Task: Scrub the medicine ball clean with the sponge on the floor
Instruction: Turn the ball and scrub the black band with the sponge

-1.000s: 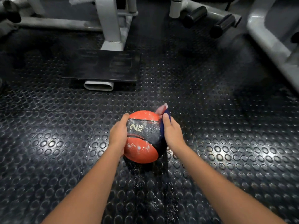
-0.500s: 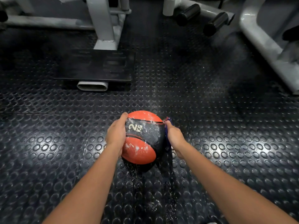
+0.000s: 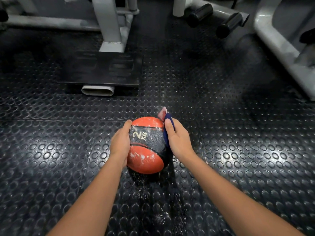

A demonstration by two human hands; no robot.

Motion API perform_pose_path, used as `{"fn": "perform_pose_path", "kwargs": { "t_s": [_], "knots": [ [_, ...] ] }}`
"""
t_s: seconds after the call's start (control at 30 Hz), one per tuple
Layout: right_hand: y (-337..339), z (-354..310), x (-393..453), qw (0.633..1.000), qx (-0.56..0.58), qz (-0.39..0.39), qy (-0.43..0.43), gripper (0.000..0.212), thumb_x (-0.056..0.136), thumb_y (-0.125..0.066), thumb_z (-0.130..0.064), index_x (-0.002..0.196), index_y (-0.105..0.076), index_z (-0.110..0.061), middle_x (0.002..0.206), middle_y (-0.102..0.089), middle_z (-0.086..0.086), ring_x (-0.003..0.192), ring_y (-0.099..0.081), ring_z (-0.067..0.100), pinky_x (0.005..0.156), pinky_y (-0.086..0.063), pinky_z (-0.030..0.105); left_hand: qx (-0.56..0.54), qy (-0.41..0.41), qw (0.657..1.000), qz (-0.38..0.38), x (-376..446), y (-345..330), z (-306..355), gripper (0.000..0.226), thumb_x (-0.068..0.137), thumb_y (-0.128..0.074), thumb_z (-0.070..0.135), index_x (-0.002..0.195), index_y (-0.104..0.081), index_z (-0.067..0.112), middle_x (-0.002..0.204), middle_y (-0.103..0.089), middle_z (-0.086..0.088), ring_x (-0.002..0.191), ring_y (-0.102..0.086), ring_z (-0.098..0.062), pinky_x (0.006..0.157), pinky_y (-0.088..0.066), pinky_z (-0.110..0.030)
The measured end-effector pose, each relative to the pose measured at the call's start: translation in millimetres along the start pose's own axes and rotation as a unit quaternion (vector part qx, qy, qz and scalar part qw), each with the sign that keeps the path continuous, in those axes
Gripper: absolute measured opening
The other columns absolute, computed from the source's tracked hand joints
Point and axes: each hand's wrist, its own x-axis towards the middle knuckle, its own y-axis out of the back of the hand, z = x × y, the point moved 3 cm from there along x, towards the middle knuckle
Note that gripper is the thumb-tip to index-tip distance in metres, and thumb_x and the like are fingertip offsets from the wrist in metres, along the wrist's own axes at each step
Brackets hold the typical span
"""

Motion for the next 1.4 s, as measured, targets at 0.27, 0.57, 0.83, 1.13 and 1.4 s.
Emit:
{"fn": "perform_pose_path", "kwargs": {
  "t_s": [0.27, 0.57, 0.83, 1.13, 1.4],
  "knots": [
    [6, 27, 8, 0.980, 0.059, 0.047, -0.182, 0.051, 0.100, -0.038, -0.057, 0.104, -0.076, -0.023, 0.113, -0.074, 0.003, 0.112, -0.067, 0.025, 0.107, -0.048, 0.045, 0.035, -0.007, 0.999, 0.004, -2, -16, 6, 0.069, 0.063, -0.062, 0.087, 0.105, -0.074, 0.035, 0.108, -0.079, 0.000, 0.102, -0.076, -0.029, 0.096, -0.057, -0.057],
    [11, 22, 0, 0.984, 0.029, 0.034, -0.170, 0.045, 0.110, -0.036, -0.043, 0.090, -0.066, -0.017, 0.099, -0.068, 0.002, 0.095, -0.060, 0.022, 0.086, -0.043, 0.035, 0.030, -0.021, 0.999, 0.023, -5, -13, 0, 0.060, 0.065, -0.063, 0.088, 0.102, -0.074, 0.042, 0.110, -0.079, 0.003, 0.106, -0.074, -0.028, 0.098, -0.055, -0.058],
    [8, -10, -18, 0.998, -0.004, 0.028, -0.052, 0.041, 0.111, -0.037, -0.041, 0.119, -0.070, -0.017, 0.116, -0.070, 0.001, 0.104, -0.060, 0.014, 0.088, -0.041, 0.028, 0.018, -0.024, 0.999, 0.014, -13, -8, 2, 0.068, 0.067, -0.063, 0.083, 0.112, -0.074, 0.033, 0.111, -0.079, -0.002, 0.102, -0.076, -0.029, 0.096, -0.058, -0.056],
    [2, 50, -10, 0.924, 0.194, -0.006, -0.330, 0.056, 0.106, -0.032, -0.060, 0.132, -0.062, -0.022, 0.124, -0.072, 0.008, 0.117, -0.066, 0.029, 0.109, -0.050, 0.050, 0.035, -0.022, 0.999, 0.033, -19, -9, -2, 0.074, 0.057, -0.060, 0.099, 0.102, -0.072, 0.041, 0.116, -0.076, 0.000, 0.108, -0.072, -0.030, 0.098, -0.055, -0.059],
    [14, 55, -75, 0.923, 0.208, 0.133, -0.296, 0.063, 0.079, -0.034, -0.076, 0.118, -0.067, -0.039, 0.127, -0.070, -0.004, 0.123, -0.063, 0.024, 0.111, -0.046, 0.052, 0.037, -0.015, 0.998, -0.040, -69, -11, -7, 0.072, 0.062, -0.069, 0.086, 0.114, -0.074, 0.037, 0.114, -0.079, 0.000, 0.105, -0.075, -0.028, 0.097, -0.058, -0.054]
  ]
}}
